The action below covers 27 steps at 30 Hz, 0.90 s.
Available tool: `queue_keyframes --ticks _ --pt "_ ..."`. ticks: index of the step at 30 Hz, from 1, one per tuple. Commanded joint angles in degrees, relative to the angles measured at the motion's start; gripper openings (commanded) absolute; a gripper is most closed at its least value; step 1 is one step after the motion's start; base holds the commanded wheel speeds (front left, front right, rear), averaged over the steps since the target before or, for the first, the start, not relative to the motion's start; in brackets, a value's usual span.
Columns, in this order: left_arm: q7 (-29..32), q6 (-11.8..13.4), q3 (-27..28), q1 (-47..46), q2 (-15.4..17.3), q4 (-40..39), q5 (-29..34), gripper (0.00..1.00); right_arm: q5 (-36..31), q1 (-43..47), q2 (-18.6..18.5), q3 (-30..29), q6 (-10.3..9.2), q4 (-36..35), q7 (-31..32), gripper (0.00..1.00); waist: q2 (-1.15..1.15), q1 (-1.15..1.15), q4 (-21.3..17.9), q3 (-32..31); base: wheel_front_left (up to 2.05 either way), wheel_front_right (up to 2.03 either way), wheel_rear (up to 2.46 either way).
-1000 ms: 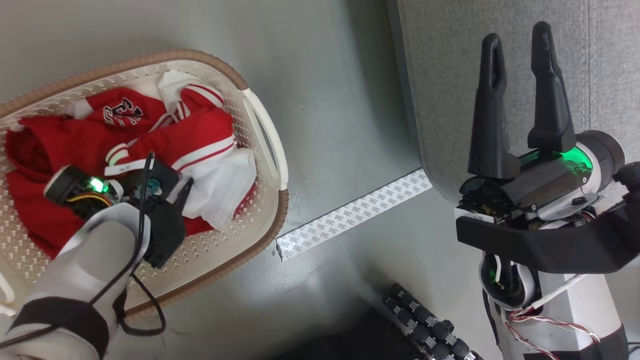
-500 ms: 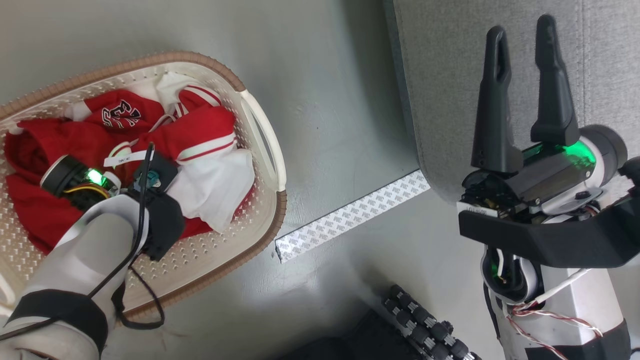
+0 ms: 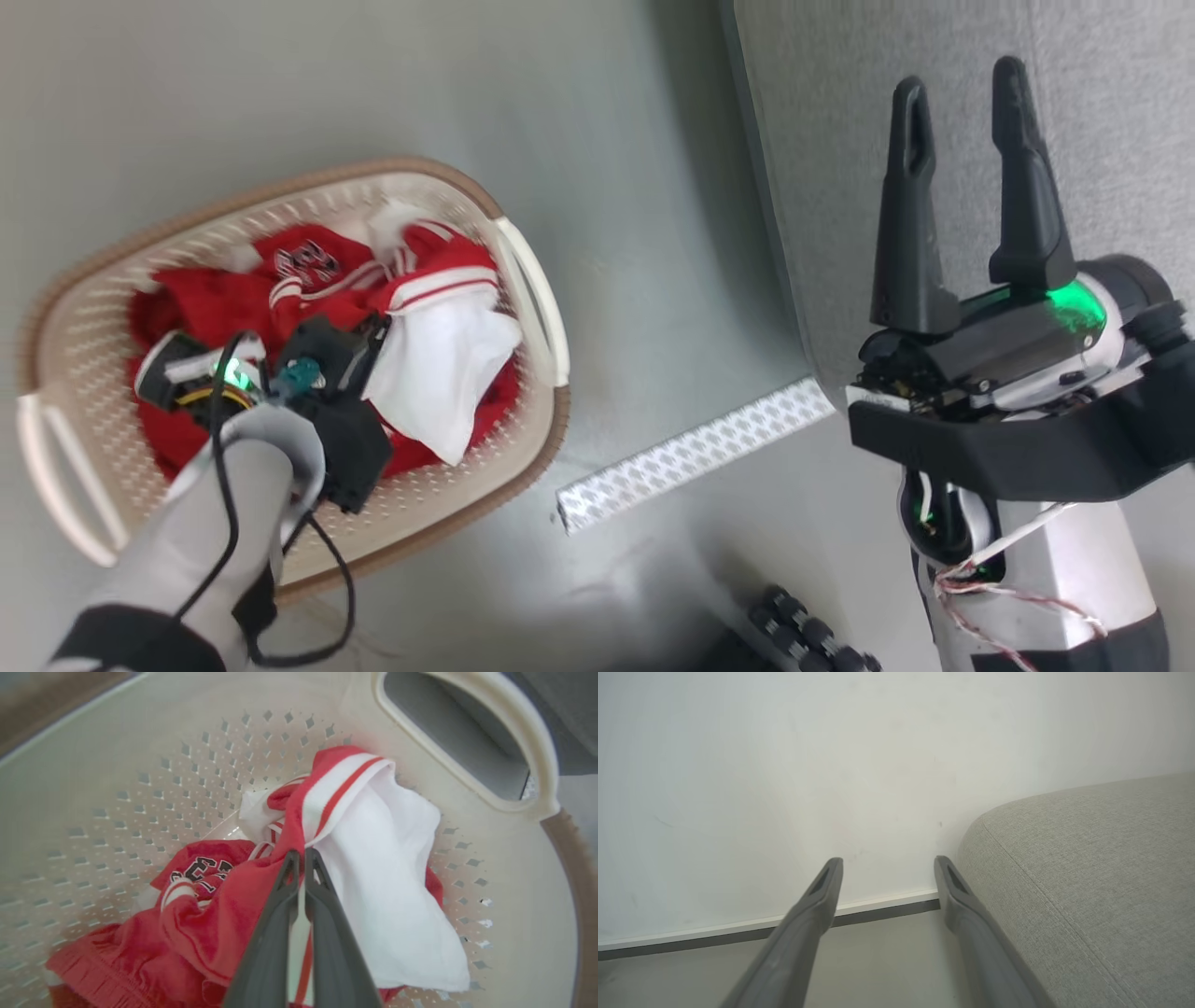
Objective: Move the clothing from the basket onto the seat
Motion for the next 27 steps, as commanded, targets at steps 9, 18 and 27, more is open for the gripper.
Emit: queue_keyframes --ticks 9,18,27 --pt "-0.2 1.1 5.3 9.8 1.1 -12.6 0.1 0.0 -4.2 3.4 0.1 0.1 0.04 2.2 -0.1 1.0 0.0 0.0 5.8 -11.5 0.0 0.0 0.0" --pt "-0.2 1.5 13.4 21.7 -0.8 -26.3 1.3 0.0 -7.2 8.8 -0.1 0.3 0.04 5.0 -0.1 1.0 0.0 0.0 10.4 -23.2 0.0 0.0 0.0" --pt "-0.2 0.7 21.9 31.2 -2.3 -38.0 3.1 0.0 -7.0 14.0 -1.9 1.8 0.04 8.6 -0.1 1.0 0.0 0.0 12.7 -32.8 0.0 0.0 0.0"
